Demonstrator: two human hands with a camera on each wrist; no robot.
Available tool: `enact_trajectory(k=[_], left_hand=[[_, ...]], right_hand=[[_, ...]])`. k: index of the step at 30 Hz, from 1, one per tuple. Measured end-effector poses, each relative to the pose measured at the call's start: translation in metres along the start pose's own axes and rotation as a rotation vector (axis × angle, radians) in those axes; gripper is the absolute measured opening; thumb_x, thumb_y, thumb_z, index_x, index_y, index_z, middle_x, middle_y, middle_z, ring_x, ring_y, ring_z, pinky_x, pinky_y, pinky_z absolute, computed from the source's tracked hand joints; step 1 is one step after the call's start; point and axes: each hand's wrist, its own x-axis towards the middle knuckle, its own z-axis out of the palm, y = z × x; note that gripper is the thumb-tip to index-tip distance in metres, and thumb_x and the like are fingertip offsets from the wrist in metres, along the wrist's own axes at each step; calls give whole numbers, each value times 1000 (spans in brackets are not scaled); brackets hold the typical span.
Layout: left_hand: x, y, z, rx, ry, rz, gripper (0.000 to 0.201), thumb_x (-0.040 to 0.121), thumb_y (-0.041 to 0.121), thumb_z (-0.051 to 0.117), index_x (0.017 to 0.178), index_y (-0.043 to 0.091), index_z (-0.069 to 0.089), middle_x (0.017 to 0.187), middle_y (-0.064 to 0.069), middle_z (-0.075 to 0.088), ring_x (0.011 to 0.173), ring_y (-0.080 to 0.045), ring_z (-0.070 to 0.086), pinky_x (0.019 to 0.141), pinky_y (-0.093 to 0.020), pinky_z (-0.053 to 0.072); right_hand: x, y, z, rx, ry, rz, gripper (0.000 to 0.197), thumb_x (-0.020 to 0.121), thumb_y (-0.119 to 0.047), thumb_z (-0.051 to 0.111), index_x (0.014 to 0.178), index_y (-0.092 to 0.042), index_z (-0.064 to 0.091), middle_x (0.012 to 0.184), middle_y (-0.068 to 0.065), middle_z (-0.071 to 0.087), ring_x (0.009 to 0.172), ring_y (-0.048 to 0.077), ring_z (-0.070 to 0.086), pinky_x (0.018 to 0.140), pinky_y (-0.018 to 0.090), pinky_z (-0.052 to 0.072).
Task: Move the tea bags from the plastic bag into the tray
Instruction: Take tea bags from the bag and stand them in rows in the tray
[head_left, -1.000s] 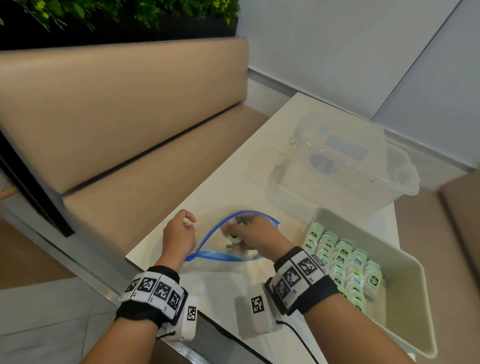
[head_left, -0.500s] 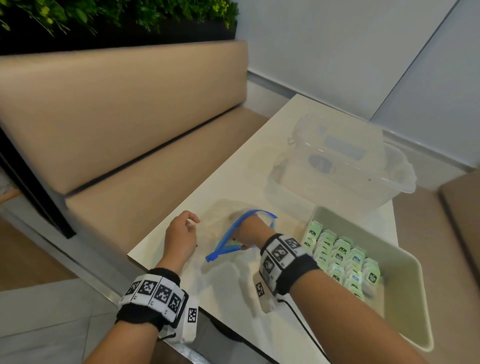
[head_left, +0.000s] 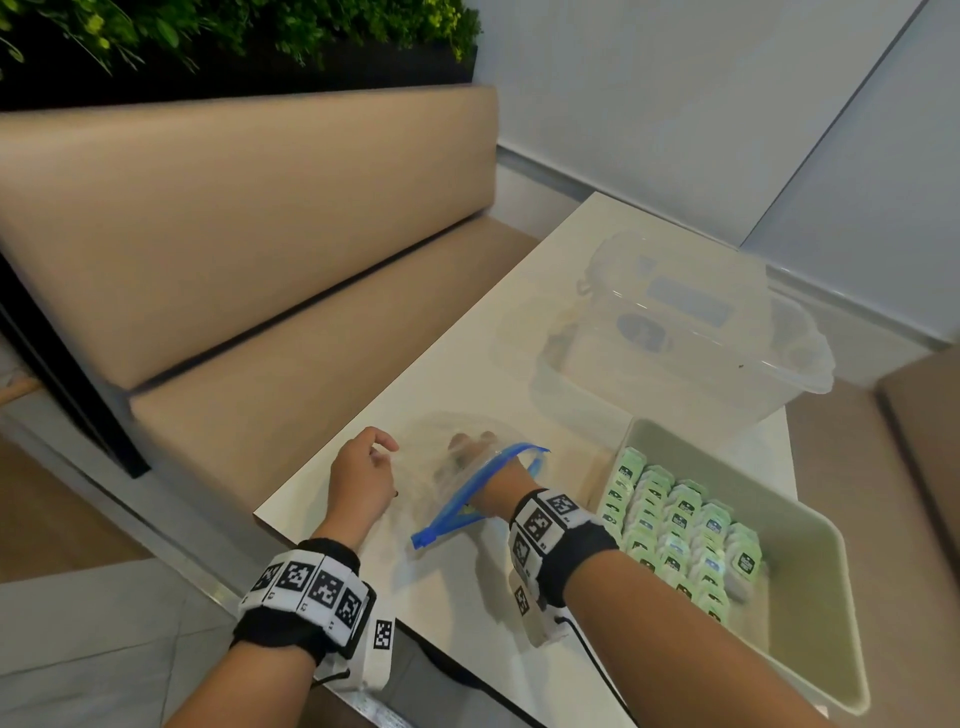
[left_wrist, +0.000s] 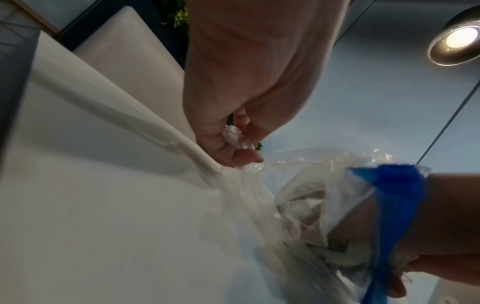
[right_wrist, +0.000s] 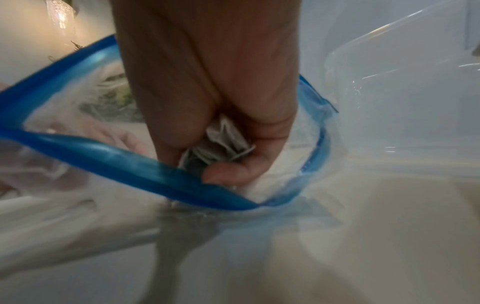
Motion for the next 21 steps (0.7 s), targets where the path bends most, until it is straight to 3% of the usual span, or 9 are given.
enact_trajectory(k=[3,5,7,9,12,14,17,19,21], left_hand=[[1,1,-2,-16,11,-13,30,91,-3,34,85,16,55,82,-6,47,60,-27,58,46,-20,38],[1,3,-1,-18,8,-14,30,91,-4,33,86,16,56,83,-5,46,61,-28,60,44,-18,37],[1,6,1,-12,4,3,29,91,-4,33,89,13,57,85,-5,46,67,-32,61,41,-13,34],[0,7,2,-12,5,23,28,90,-4,34,92,10,58,85,-5,46,75,-36,60,39,-10,34],[1,5,0,-22,25,20,28,90,-5,35,91,11,58,89,-7,46,79,-40,61,42,-10,37],[2,1,-3,-24,33,5,28,90,-5,35,90,11,58,93,-10,46,77,-39,60,42,-9,36],[1,-3,-7,-30,39,-22,29,90,-6,34,90,12,57,96,-9,45,75,-34,60,43,-10,36],[2,-3,-9,-39,47,-26,29,90,-6,34,90,11,57,94,-7,44,75,-34,59,44,-12,37],[4,-1,-11,-46,51,-26,30,89,-7,33,87,13,56,90,-7,45,67,-32,56,47,-17,38]], right_hand=[[1,2,9,77,-1,32,27,99,-24,37,115,-9,52,98,9,61,107,25,56,103,44,35],[5,2,10,33,-54,17,33,99,-27,36,121,-10,53,118,9,60,114,25,54,97,42,38],[7,3,10,16,-114,22,41,99,-33,37,133,-13,46,135,5,48,123,26,46,99,41,35],[9,6,13,127,-79,-26,40,98,-23,42,135,-8,44,137,13,47,125,29,46,94,33,36],[5,12,21,337,64,-66,40,95,-18,49,133,-5,47,132,17,53,120,31,53,68,23,36],[9,15,25,338,11,-38,33,96,-23,47,124,-6,55,125,17,59,108,30,60,58,18,35],[9,18,24,437,-40,32,26,96,-31,45,89,-10,57,99,17,67,67,20,58,55,18,39],[6,22,25,676,4,30,21,93,-31,51,89,-11,57,86,8,64,60,15,57,55,20,45],[-4,25,24,980,58,-27,12,88,-24,61,98,-19,56,85,0,59,64,12,58,54,23,53]])
